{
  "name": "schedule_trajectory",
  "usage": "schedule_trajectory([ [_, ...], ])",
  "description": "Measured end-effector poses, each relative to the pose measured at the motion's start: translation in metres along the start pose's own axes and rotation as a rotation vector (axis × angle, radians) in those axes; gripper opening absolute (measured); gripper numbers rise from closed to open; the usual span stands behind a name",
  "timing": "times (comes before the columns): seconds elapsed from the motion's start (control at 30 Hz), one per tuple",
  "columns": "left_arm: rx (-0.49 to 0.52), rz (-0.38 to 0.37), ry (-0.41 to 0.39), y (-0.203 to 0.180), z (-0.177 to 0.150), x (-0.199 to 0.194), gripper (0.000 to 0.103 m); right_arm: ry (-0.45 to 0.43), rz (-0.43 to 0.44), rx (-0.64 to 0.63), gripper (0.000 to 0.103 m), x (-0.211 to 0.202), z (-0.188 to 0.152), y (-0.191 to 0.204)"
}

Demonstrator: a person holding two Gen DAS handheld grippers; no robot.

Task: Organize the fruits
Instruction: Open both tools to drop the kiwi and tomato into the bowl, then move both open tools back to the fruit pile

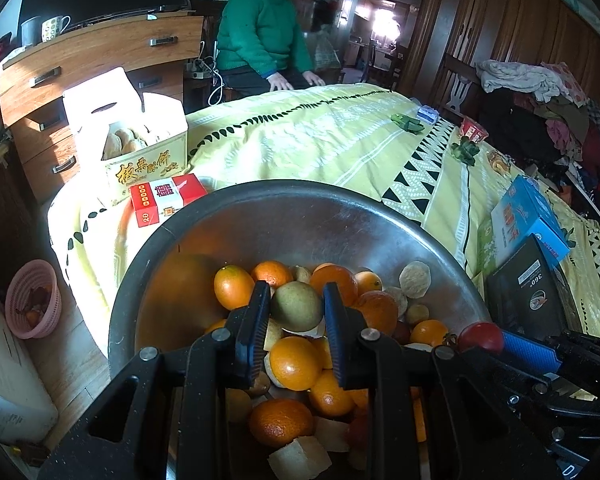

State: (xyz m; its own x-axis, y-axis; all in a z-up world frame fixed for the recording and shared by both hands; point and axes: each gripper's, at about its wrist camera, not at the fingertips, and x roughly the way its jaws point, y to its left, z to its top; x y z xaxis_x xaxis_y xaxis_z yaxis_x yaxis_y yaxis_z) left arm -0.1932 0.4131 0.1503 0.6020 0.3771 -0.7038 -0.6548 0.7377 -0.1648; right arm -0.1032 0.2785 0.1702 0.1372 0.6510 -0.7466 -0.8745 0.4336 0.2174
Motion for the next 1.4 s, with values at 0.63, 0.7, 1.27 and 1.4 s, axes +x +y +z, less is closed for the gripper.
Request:
schedule_trajectory([
  [0.63,-0.026,0.047,-0.019,0.002,-0.001,-0.007,0.076,-0.072,-0.011,-0.023,0.058,-0.025,0.002,0.004],
  [0.7,-0.026,0.045,-0.026,0.001,-0.001,-0.011,0.076,-0.127,-0.042,-0.047,0.060,-0.043,-0.001,0.006],
  [1.27,0.307,-0.272,-0.181,-0.187,-0.039,-0.091,0.082,-0.190,-0.438,0.211,0.089,-0.155,-0.161,-0.123],
  [1.4,0.437,-0.363,-0.128,-0.252,-0.071,-0.090,0.082,-0.173,-0.499,0.312,0.089,-0.176,-0.196,-0.153],
])
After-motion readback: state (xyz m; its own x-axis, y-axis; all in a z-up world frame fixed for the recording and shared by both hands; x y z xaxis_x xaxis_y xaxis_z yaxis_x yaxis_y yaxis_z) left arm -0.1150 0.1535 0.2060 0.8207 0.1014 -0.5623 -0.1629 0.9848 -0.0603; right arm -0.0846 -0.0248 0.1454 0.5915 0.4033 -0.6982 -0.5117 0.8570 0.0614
